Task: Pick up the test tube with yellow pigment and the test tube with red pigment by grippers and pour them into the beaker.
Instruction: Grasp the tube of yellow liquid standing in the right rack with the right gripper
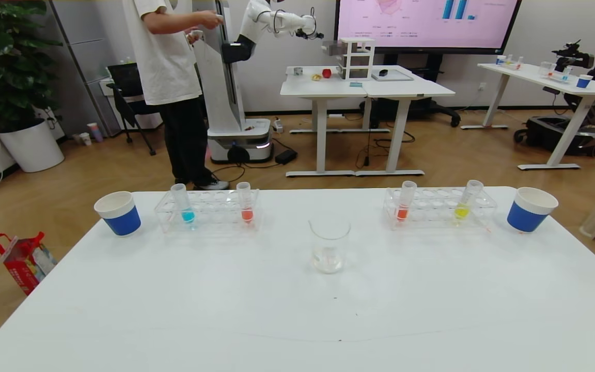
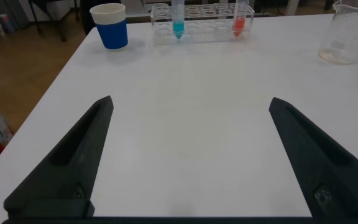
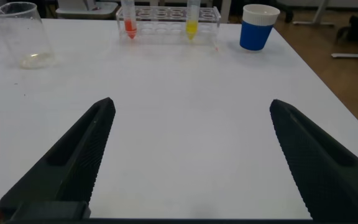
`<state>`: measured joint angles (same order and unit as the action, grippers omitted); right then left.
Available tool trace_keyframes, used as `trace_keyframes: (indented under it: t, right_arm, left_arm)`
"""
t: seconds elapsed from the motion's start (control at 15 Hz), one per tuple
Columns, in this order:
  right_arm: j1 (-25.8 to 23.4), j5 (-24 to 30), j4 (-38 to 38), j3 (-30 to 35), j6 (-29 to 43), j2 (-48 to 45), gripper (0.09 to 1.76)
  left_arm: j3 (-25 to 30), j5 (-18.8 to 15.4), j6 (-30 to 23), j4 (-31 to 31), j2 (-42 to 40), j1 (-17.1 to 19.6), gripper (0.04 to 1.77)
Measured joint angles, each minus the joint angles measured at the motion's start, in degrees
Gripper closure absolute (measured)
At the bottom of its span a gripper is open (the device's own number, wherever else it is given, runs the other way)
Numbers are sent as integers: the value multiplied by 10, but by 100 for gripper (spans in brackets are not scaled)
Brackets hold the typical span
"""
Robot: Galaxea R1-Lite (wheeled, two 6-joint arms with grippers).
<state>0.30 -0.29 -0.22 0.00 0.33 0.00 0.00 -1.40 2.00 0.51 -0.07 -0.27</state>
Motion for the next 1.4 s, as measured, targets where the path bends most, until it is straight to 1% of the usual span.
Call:
trace_keyframes:
  t: [1.4]
  right_arm:
    - [0,0,1,0,2,0,11]
  left_arm:
    - [0,0,0,0,0,0,6]
